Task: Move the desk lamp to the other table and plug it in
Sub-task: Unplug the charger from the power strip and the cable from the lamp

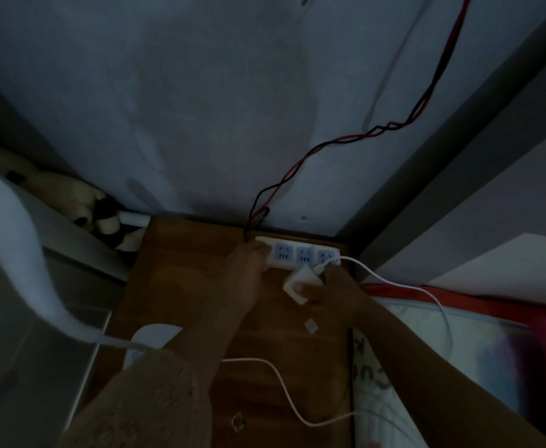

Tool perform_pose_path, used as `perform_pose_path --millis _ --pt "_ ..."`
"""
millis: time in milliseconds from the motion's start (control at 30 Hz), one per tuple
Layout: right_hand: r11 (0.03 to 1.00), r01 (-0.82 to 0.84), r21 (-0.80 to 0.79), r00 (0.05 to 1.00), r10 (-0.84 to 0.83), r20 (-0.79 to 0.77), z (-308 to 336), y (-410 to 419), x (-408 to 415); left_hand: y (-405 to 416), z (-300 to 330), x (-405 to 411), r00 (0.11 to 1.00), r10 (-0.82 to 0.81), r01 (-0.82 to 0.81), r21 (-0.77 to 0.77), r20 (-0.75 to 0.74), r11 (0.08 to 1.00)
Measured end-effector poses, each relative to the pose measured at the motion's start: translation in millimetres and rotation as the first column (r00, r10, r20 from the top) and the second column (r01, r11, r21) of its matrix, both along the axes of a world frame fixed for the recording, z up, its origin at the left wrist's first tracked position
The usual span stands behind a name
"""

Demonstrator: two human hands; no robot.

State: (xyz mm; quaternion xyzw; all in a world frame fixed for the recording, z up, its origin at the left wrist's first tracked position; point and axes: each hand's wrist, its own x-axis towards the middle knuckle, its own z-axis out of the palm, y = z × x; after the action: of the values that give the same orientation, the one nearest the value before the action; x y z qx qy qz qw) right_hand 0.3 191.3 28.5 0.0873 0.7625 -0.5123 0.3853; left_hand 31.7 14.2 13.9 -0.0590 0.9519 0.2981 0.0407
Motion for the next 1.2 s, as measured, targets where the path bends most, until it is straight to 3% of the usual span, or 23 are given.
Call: perform_pose_path --millis 67,233,400,567,633,733,800,867,933,1100,1200 --pt "0.994 -0.093 0.054 0.996 0.092 0.012 -7 2 11 2 1 15 1.0 0.021 -0.022 0.044 0.008 0.999" --pt "0.904 -0.246 0.351 0.938 0.313 -0.148 -39 -9 33 2 1 52 0.992 0.106 -0.115 0.123 0.075 0.986" --pt "0.941 -0.157 0.3 0.958 0.219 -0.185 -53 -13 41 1 7 71 0.991 0.121 -0.129 0.179 0.052 0.975" --pt "0.889 -0.078 0.452 0.96 0.189 -0.207 -56 -21 54 -1 23 92 0.994 0.113 -0.11 0.197 0.0 0.974" --pt "0.836 -0.049 0.547 0.897 0.278 -0.344 -44 -24 68 -2 29 103 0.996 0.087 -0.082 0.209 -0.016 0.975" --pt "0.841 -0.159 0.517 0.736 0.45 -0.505 -19 -35 98 -6 38 127 0.998 0.055 -0.061 0.212 0.037 0.975" --pt "0.792 -0.297 0.534 0.679 0.568 -0.465 -7 -45 118 -8 47 146 0.997 0.045 -0.059 0.244 0.066 0.968" --pt "0.747 -0.355 0.563 0.687 0.616 -0.385 -1 -54 133 -13 51 165 0.995 0.069 -0.085 0.244 0.075 0.966" --pt "0.707 -0.352 0.613 0.662 0.651 -0.371 2 -58 141 -20 50 182 0.988 0.095 -0.12 0.221 0.118 0.968" --pt "0.655 -0.352 0.669 0.495 0.737 -0.461 -6 -82 157 -46 32 210 0.96 0.211 -0.237 0.133 0.184 0.962" --pt "0.628 -0.382 0.678 0.49 0.76 -0.427 -19 -101 162 -58 23 206 0.951 0.26 -0.281 0.12 0.165 0.952"
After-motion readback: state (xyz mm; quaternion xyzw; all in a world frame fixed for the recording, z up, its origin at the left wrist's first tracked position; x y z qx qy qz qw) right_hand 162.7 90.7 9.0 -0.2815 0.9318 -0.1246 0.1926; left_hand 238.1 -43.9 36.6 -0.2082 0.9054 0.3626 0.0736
